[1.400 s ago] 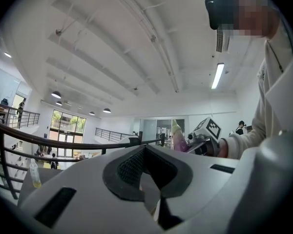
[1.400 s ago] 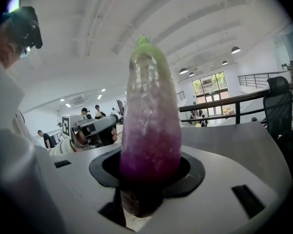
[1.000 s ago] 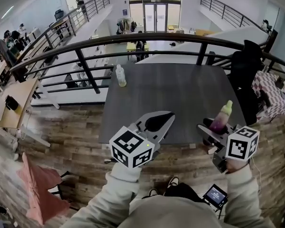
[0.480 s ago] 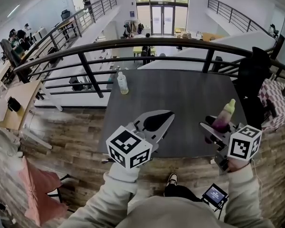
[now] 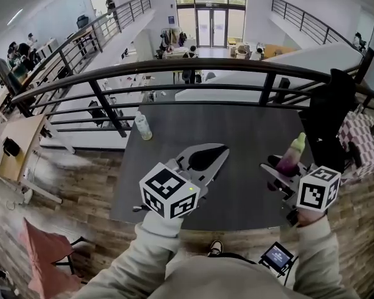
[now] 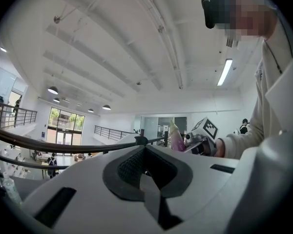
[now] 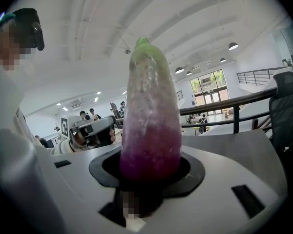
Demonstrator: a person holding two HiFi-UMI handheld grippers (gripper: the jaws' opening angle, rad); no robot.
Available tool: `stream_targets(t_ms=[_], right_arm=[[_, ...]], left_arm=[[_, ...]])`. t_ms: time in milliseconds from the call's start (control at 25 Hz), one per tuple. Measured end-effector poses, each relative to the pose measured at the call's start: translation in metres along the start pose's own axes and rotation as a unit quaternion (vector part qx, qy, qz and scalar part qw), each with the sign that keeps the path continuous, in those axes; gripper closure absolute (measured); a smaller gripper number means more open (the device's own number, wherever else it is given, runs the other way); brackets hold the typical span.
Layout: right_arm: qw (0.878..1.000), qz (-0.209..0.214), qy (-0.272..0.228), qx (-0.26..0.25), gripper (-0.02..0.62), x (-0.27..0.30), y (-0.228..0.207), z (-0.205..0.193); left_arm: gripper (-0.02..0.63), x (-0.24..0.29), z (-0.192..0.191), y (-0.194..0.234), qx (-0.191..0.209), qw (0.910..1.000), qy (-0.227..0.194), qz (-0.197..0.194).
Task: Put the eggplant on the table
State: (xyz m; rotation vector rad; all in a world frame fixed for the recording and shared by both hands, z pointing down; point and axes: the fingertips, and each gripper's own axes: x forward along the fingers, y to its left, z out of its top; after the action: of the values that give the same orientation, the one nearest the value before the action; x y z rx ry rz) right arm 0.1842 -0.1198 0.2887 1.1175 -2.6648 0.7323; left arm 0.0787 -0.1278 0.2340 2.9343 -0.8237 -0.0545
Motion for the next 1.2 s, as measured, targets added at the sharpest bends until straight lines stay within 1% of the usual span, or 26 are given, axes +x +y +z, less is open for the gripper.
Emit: stream_targets(t_ms=[160, 320, 480, 680, 960, 1200], right_arm=[[1.0, 0.012, 0.001, -0.001, 0.403, 0.002, -0.033, 0.016], [1.0, 0.021, 0.0, 0.005, 0.403, 0.009, -0.053, 0.026], [0.999, 0.035, 0.01, 0.015, 0.403, 0.027, -0.057, 0.022], [0.999, 0.043, 0.013, 0.02, 0.403, 0.05, -0.058, 0.024], [0.999, 0.042, 0.023, 0.015, 0.403, 0.09, -0.06, 0.044], [0.999, 0.032, 0.03, 0.012, 0.403, 0.131, -0.061, 0.054]], left_arm=[[0.6, 0.036, 0.002, 0.012, 0.0, 1.0, 0.002, 0.006], [0.6, 0.052, -0.002, 0.026, -0.003, 0.9998, 0.009, 0.017], [0.6, 0.055, -0.001, 0.046, -0.009, 0.9995, 0.011, 0.027], [0.6, 0.058, -0.006, 0.067, -0.012, 0.9995, 0.018, 0.023], [0.6, 0.061, 0.005, 0.112, -0.012, 0.9997, 0.012, 0.017], [0.6, 0.053, -0.002, 0.153, -0.015, 0.9997, 0.017, 0.013]])
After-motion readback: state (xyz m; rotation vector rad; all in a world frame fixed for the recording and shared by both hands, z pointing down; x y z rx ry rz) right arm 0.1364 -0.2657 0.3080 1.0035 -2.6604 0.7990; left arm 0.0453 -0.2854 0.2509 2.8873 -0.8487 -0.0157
